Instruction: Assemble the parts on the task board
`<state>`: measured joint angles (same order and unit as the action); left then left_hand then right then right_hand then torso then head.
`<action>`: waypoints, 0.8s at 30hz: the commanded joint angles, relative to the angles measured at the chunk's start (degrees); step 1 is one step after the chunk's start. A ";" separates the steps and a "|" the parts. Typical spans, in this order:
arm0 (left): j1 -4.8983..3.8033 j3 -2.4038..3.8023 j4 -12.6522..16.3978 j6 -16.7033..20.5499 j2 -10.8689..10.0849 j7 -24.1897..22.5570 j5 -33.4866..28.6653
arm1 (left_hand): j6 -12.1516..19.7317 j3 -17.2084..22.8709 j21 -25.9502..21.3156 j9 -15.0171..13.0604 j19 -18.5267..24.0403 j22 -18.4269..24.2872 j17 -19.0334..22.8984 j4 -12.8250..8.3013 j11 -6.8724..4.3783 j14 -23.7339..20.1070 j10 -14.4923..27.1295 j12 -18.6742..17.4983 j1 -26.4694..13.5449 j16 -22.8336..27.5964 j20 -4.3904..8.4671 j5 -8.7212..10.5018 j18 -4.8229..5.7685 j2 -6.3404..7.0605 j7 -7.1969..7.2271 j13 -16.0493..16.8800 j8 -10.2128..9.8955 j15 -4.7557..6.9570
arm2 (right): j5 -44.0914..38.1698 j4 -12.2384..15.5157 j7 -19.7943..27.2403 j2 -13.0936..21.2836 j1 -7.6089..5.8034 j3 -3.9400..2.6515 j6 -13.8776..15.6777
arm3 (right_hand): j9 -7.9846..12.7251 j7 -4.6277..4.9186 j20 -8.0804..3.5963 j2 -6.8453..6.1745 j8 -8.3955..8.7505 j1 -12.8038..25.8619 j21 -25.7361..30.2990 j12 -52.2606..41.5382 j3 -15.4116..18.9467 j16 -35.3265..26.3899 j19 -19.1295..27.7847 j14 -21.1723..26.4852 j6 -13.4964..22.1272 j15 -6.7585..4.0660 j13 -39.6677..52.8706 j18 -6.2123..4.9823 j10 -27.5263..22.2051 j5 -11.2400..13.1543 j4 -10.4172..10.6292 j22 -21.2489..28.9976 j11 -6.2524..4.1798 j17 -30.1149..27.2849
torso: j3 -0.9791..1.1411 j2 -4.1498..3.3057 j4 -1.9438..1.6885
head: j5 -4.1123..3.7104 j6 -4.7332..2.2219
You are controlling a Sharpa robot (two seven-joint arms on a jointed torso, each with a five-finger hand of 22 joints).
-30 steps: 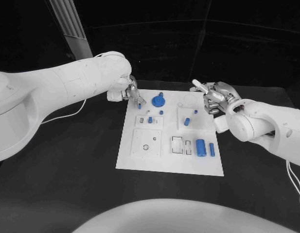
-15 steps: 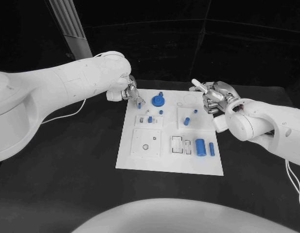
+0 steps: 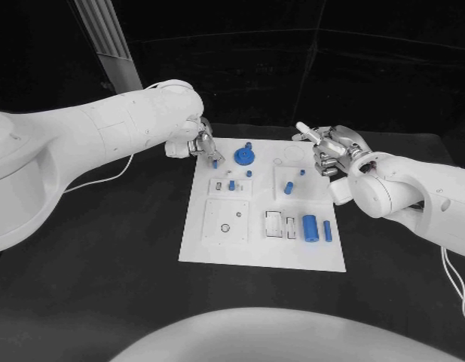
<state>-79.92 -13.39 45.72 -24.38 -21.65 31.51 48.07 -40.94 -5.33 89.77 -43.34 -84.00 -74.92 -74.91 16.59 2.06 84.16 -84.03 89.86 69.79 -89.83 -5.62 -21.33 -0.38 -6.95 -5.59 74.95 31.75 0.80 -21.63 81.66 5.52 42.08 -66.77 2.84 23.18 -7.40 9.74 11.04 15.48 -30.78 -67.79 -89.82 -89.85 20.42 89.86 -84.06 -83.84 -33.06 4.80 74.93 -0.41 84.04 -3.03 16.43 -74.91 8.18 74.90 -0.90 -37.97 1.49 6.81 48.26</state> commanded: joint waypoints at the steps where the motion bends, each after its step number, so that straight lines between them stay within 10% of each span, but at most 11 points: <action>1: -0.07 0.02 -0.02 -1.28 0.02 0.10 0.34 | -0.39 0.43 0.23 0.13 -6.00 -15.08 -15.09 0.04 -0.10 5.84 -5.97 0.14 0.48 -0.17 -0.49 -0.39 0.38 -0.13 0.17 15.05 -0.32 -0.19 | -0.11 0.17 0.26 0.04 -0.10 -0.03 -0.02 | 0.08 2.56 -0.26 0.07 -0.36 -0.34 -0.18 -0.15 -0.26 0.14 -5.94 -6.16 0.09 -0.22 15.07 0.41 5.96 -0.30 0.13 -15.09 -0.15 15.10 | -0.02 -0.04 -0.01 | -0.07 0.19; 24: 0.00 0.02 -0.18 -2.38 0.32 0.06 0.34 | -1.54 6.29 0.23 1.92 -6.00 -15.08 -15.09 -0.07 -0.76 5.84 -5.97 0.14 3.82 -0.17 0.01 -0.66 0.38 -1.16 0.87 15.05 -1.79 0.41 | -0.11 0.18 0.12 0.06 -0.10 -0.03 0.03 | 0.11 2.56 -0.27 0.18 -0.37 -0.40 -0.18 -0.15 -0.31 0.14 -5.94 -6.16 0.10 -0.22 15.07 0.41 5.96 -0.31 0.13 -15.09 -0.15 15.10 | -0.02 0.01 -0.04 | -0.39 0.67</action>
<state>-79.85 -13.39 45.58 -25.86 -21.40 31.58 48.08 -42.08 0.74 89.77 -41.46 -84.00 -74.92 -74.91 16.53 1.62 84.16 -84.04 89.87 73.09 -89.83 -5.62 -21.79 -0.38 -8.23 -4.88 75.09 30.24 0.80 -21.63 81.74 5.46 42.14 -66.77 2.84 23.19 -7.35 9.74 11.04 15.48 -30.78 -67.79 -89.82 -89.86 20.42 89.86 -84.06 -83.84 -33.06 4.80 74.93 -0.41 84.04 -3.03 16.43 -74.91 8.18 74.90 -0.90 -37.97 1.46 6.48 48.93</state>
